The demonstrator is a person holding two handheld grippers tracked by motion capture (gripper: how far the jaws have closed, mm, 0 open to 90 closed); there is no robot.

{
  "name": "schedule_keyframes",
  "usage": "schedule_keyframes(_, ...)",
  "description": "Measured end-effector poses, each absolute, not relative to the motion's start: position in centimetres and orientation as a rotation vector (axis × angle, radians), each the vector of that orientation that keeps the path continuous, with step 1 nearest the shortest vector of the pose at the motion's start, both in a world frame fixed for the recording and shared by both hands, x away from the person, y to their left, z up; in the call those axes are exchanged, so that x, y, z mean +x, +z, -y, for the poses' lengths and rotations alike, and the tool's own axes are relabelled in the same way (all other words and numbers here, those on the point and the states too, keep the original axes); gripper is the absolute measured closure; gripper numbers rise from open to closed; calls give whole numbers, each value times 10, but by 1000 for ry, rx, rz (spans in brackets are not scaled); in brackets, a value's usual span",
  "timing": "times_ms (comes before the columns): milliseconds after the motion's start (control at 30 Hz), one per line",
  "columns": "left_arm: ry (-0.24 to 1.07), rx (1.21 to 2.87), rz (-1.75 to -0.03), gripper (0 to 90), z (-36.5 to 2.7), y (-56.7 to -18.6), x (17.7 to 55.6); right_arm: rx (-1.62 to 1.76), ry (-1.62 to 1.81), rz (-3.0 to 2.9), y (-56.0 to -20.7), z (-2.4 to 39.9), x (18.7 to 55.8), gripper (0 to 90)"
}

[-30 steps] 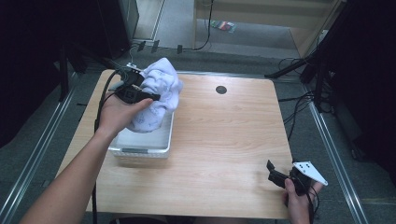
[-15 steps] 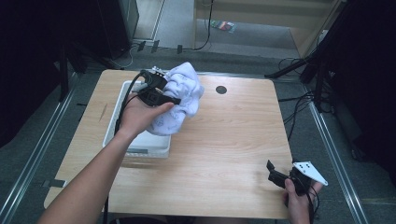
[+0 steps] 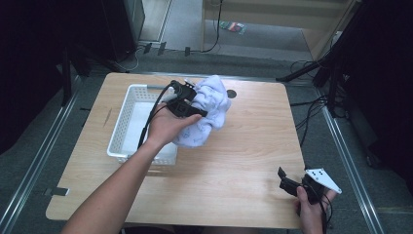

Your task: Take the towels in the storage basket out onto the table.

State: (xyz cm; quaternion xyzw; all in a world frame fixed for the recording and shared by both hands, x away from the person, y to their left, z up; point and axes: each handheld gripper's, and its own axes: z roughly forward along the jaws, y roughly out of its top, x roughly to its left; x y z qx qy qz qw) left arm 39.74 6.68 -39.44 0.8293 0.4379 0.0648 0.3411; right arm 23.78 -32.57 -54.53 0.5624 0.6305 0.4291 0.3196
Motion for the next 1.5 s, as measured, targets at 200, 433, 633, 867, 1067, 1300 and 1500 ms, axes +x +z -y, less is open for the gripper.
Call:
schedule_keyframes(200, 156, 2169, -1129, 618, -51, -405, 400, 1476, 1132, -1658, -545, 326, 238, 11)
schedule_keyframes(433, 145, 2159, -1144, 612, -39, -419, 403, 1476, 1134, -1657, -545, 326, 238, 11)
schedule_keyframes(633, 121, 2156, -1153, 606, -31, -432, 404, 1474, 1132, -1658, -545, 326, 238, 11)
schedule_keyframes(867, 120, 2186, -1161, 593, -20, -450, 404, 1475, 1132, -1659, -545, 326, 238, 11)
schedule_keyframes(1067, 80, 2160, -1198, 588, -15, -465, 406, 1474, 1133, -1660, -545, 326, 238, 11)
schedule_keyframes(1300, 84, 2181, -1218, 565, -6, -482, 407, 1477, 1136, -1659, -545, 326, 238, 11)
schedule_keyframes(1500, 89, 2156, -1236, 496, -1, -488, 404, 1474, 1139, -1659, -545, 326, 238, 11)
